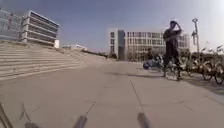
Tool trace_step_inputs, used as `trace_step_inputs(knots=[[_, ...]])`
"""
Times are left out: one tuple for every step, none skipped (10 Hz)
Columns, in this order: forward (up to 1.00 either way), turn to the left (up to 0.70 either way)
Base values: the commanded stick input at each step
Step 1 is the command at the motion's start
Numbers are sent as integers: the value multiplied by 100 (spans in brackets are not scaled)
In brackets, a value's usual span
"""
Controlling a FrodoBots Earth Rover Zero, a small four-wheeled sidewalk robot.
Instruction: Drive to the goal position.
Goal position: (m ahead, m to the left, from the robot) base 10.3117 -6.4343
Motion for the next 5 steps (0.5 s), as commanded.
trace_step_inputs(knots=[[85, 0], [85, 0], [85, 0], [95, 0], [100, 0]])
